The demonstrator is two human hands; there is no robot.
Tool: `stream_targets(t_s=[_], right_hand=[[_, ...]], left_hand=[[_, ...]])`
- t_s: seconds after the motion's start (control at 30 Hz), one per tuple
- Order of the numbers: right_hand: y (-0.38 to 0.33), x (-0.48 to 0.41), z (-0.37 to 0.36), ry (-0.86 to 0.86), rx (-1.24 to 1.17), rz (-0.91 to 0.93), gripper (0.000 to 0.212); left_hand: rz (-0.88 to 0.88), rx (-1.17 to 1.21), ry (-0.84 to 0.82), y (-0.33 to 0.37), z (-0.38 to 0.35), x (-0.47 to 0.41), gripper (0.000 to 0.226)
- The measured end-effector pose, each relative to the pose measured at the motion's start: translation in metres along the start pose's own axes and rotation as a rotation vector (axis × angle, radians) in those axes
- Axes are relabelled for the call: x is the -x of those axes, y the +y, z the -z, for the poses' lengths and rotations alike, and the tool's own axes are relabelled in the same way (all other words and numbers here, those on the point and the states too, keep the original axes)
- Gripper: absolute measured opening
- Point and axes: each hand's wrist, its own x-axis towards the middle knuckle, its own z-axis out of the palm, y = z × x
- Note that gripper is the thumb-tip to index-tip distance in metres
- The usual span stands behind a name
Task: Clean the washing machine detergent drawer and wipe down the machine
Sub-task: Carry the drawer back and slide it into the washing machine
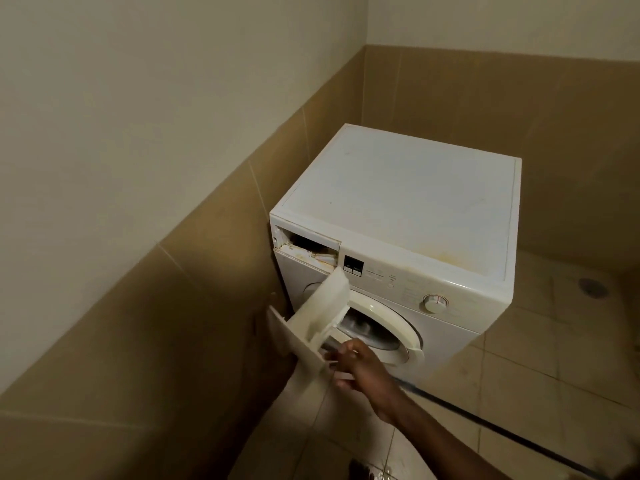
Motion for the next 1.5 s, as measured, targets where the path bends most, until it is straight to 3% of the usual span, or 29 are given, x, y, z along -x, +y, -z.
stream_targets(t_s=[0.07, 0.13, 0.23, 0.37, 0.43, 0.53, 0.67, 0.8, 0.9, 1.0, 1.07, 1.2, 1.33, 1.5], right_hand=[[-0.011, -0.009, 0.007, -0.046, -0.332, -0.188, 0.034], [-0.026, -0.019, 0.012, -0.059, -0.534, -0.274, 0.049], [-0.039, -0.029, 0.007, -0.026, -0.518, -0.335, 0.068], [-0.034, -0.038, -0.012, 0.046, -0.409, -0.341, 0.033], [-0.033, -0.046, -0.022, 0.131, -0.375, -0.349, 0.022], [-0.036, -0.061, -0.035, 0.229, -0.301, -0.334, 0.016], [-0.043, -0.081, -0.042, 0.279, -0.239, -0.305, 0.022], [-0.053, -0.1, -0.048, 0.278, -0.131, -0.273, 0.027], [-0.055, -0.111, -0.052, 0.226, -0.054, -0.263, 0.033], [-0.052, -0.116, -0.055, 0.183, -0.067, -0.265, 0.036], [-0.049, -0.122, -0.053, 0.16, -0.054, -0.266, 0.036], [-0.05, -0.14, -0.047, 0.079, -0.024, -0.261, 0.038], [-0.053, -0.147, -0.043, -0.01, -0.044, -0.291, 0.031], [-0.048, -0.154, -0.03, -0.049, 0.015, -0.271, 0.063]], left_hand=[[-0.28, -0.04, 0.001, 0.005, 0.012, -0.008, 0.1], [-0.506, -0.211, -0.017, -0.003, 0.015, -0.01, 0.087], [-0.679, -0.347, -0.096, -0.02, 0.01, -0.006, 0.08], [-0.895, -0.429, -0.158, -0.035, 0.01, -0.011, 0.067], [-0.921, -0.449, -0.159, -0.031, 0.014, -0.015, 0.069], [-0.795, -0.396, -0.201, -0.043, 0.027, -0.025, 0.094], [-0.341, -0.189, -0.194, -0.081, 0.04, -0.046, 0.116], [0.411, 0.566, -0.29, -0.098, 0.05, -0.073, 0.113], [0.673, 0.853, -0.358, -0.1, 0.053, -0.09, 0.11], [0.732, 0.991, -0.365, -0.098, 0.046, -0.099, 0.11], [0.649, 0.983, -0.367, -0.092, 0.044, -0.101, 0.105], [0.383, 0.722, -0.337, -0.108, 0.034, -0.11, 0.093], [-0.002, 0.347, -0.208, -0.139, 0.018, -0.105, 0.115], [-0.045, 0.306, -0.184, -0.148, 0.015, -0.116, 0.098]])
